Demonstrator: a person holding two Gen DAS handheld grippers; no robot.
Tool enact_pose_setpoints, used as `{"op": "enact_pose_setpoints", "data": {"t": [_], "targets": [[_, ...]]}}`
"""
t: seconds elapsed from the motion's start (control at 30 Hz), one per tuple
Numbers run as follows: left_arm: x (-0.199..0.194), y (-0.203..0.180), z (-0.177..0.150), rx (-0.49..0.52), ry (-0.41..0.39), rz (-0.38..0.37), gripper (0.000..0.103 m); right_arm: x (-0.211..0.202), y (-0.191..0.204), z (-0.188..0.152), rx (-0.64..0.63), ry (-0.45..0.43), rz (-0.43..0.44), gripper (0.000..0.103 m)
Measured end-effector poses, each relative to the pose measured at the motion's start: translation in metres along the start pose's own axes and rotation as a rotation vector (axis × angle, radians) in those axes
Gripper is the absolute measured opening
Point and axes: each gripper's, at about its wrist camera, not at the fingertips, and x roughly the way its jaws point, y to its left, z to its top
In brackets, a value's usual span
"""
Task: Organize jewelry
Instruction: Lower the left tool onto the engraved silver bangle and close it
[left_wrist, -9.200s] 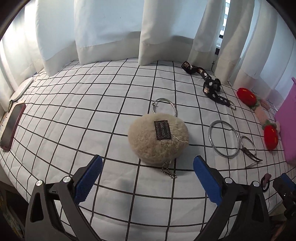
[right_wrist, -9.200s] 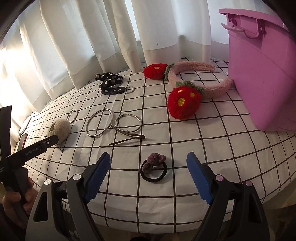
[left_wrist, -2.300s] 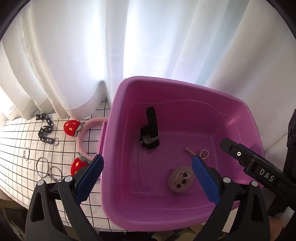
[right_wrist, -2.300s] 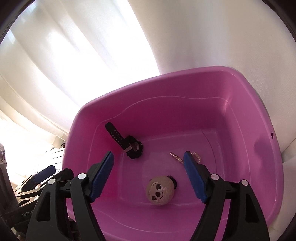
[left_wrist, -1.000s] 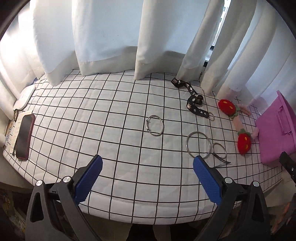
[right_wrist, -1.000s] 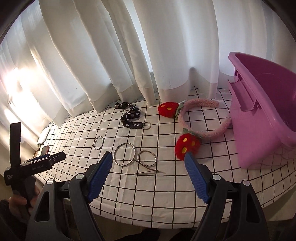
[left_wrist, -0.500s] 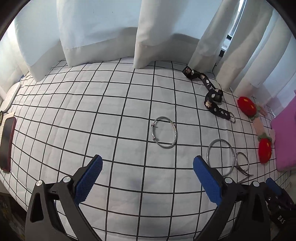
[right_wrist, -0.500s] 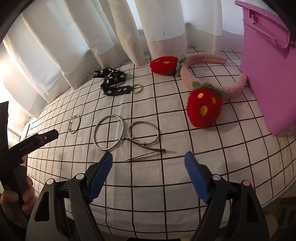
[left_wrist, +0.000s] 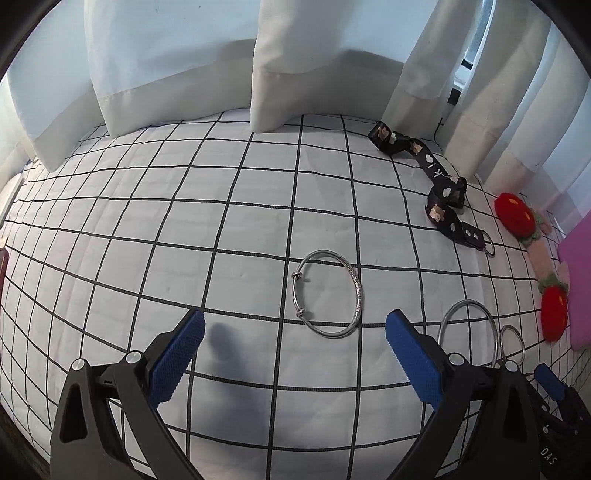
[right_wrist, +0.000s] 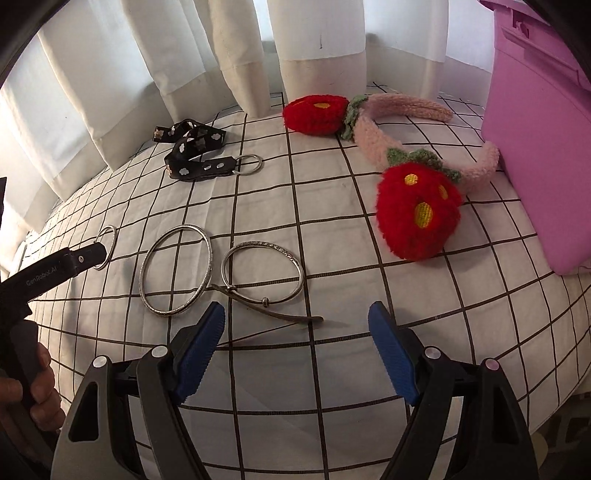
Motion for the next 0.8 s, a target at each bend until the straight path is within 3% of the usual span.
{"op": "enact_pose_setpoints", "data": {"t": [0.33,0.43,0.67,0.8], "targets": [[0.017,-0.005,0.009,0.011,-0.003,0.041,0.096,0.003,0.010,-0.005,-0.081,-0.028,-0.088,0.076],[0.021,-0.010,0.010,0.047,-0.015,0.083,0.097,0.003,0.010,-0.008,-0.093,-0.045,-0.094,0.077],[0.020,-0.010,0.004,0.046,-0.057,0.087,0.097,0.002,0.009,-0.013,-0.103,-0.094,-0.099,0.078],[0.014,-0.011,-0.002,0.056,-0.076,0.075,0.090,0.000,0.009,-0.016,-0.101,-0.099,-0.096,0.078]]}}
